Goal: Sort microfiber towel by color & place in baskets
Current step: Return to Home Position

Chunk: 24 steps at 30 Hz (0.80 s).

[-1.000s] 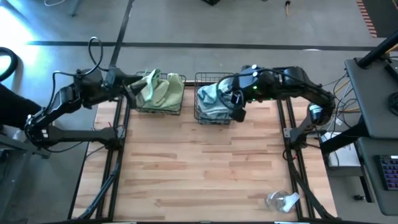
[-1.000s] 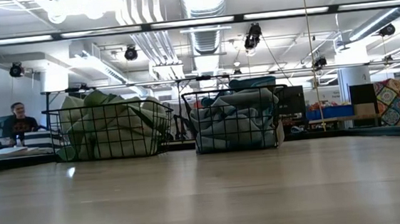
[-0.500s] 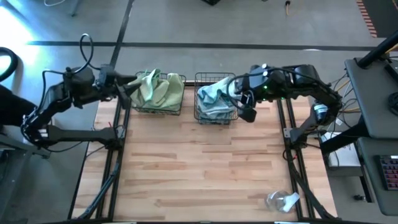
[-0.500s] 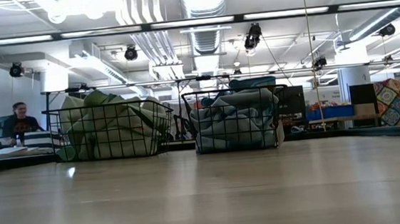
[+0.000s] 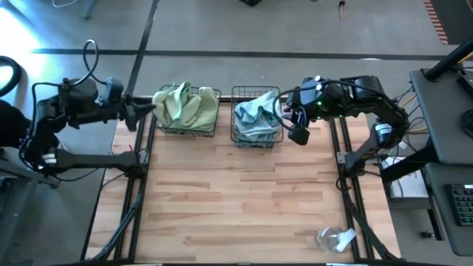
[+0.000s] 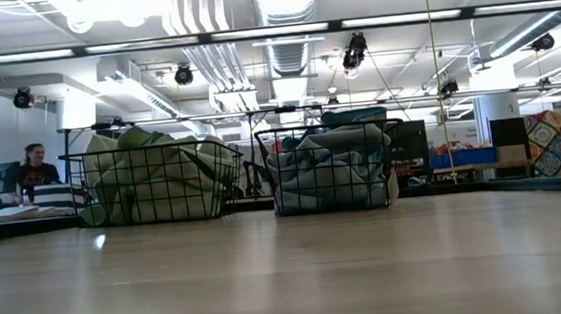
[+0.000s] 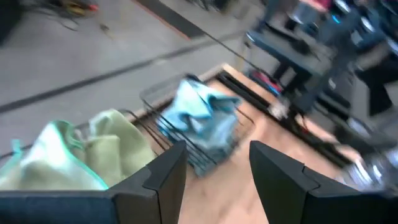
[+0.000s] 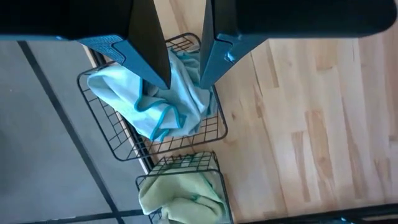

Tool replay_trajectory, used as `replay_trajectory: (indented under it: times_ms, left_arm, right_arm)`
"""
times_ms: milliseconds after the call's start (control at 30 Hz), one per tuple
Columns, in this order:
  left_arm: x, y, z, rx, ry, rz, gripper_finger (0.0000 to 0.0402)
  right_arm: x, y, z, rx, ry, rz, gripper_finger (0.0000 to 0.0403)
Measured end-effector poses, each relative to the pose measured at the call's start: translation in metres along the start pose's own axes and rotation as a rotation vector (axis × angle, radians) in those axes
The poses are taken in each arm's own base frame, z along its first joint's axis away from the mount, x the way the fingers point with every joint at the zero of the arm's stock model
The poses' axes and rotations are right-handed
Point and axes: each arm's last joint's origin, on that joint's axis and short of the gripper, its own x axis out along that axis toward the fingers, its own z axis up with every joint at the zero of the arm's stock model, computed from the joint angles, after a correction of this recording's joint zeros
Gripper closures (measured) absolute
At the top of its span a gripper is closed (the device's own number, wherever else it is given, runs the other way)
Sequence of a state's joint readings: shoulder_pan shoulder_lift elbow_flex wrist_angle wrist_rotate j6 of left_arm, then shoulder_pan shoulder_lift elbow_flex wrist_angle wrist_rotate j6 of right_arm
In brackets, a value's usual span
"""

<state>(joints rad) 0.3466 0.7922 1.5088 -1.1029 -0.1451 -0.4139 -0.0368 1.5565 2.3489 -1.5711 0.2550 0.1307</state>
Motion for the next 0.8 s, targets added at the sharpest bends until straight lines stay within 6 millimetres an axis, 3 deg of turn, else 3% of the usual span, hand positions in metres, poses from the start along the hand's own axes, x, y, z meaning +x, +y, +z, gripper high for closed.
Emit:
replay_trajectory:
  times_ms: [200,400,800]
  left_arm:
    - [0.005,-0.001,-0.009,0.103,0.089,-0.1,0.0242]
    - [0.013,0.001,-0.019,0.137,0.12,-0.12,0.0242]
    - [0.012,0.011,-0.048,0.19,-0.015,-0.285,0.0242]
  right_arm:
    - [-0.003,-0.001,-0.006,-0.004,0.011,-0.001,0.0321]
    - [0.004,-0.003,-0.026,-0.011,0.072,-0.016,0.0321]
    - [0.019,-0.005,-0.076,0.099,0.006,-0.008,0.0321]
